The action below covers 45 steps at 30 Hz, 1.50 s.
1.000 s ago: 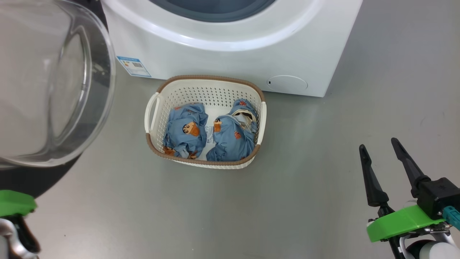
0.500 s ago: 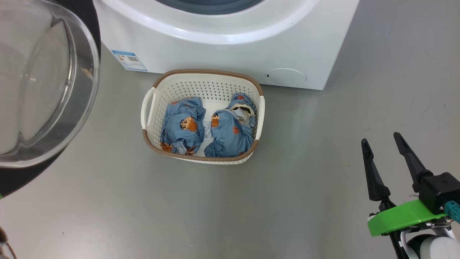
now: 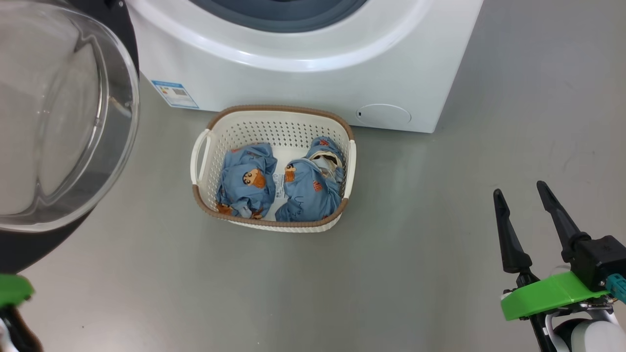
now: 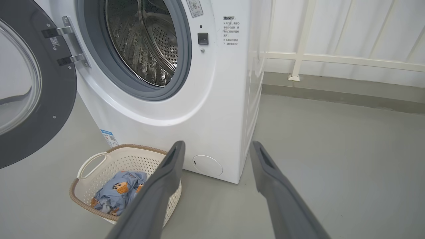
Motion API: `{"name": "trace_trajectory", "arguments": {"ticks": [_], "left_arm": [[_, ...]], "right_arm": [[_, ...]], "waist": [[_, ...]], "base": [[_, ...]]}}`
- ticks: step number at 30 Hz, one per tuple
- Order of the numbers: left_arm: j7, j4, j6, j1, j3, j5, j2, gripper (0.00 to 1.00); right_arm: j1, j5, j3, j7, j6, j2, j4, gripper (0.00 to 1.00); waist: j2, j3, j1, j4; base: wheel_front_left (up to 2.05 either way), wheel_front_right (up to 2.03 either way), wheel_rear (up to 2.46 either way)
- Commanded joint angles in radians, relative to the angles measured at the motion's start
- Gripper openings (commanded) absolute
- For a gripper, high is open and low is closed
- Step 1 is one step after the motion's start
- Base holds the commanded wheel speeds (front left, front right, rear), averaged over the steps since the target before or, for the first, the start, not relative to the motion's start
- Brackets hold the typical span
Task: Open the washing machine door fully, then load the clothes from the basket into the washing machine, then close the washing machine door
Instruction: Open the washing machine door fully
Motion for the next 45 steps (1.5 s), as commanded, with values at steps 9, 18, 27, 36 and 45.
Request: {"name": "trace_trajectory", "arguments": {"ticks": [9,18,27,36,45], "left_arm": [[-0.005,-0.232,-0.058,0.187,-0.048,0.075,-0.036,0.00],[-0.005,-0.321,-0.092,0.298,-0.209,0.098,-0.043,0.00],[0.040,-0.356,-0.136,0.324,-0.350,0.104,-0.044,0.00],[0.079,-0.335,-0.153,0.326,-0.415,0.100,-0.042,1.00],[0.101,-0.319,-0.139,0.345,-0.438,0.096,-0.042,1.00]], "right_arm": [[0.010,0.023,0.031,-0.023,0.009,-0.001,0.003,1.00],[0.026,0.033,0.044,-0.038,0.009,-0.001,0.028,1.00],[0.041,0.055,0.064,-0.054,0.009,-0.001,0.061,1.00],[0.054,0.064,0.103,-0.069,0.009,-0.001,0.096,1.00],[0.082,0.069,0.118,-0.067,0.009,-0.001,0.094,1.00]], "waist": [[0.0000,-0.046,0.0000,-0.005],[0.0000,-0.090,0.0000,-0.032],[0.0000,-0.139,0.0000,-0.095],[0.0000,-0.195,0.0000,-0.191],[0.0000,-0.223,0.0000,-0.258]], "base": [[0.00,0.00,0.00],[0.00,0.00,0.00],[0.00,0.00,0.00],[0.00,0.00,0.00],[0.00,0.00,0.00]]}}
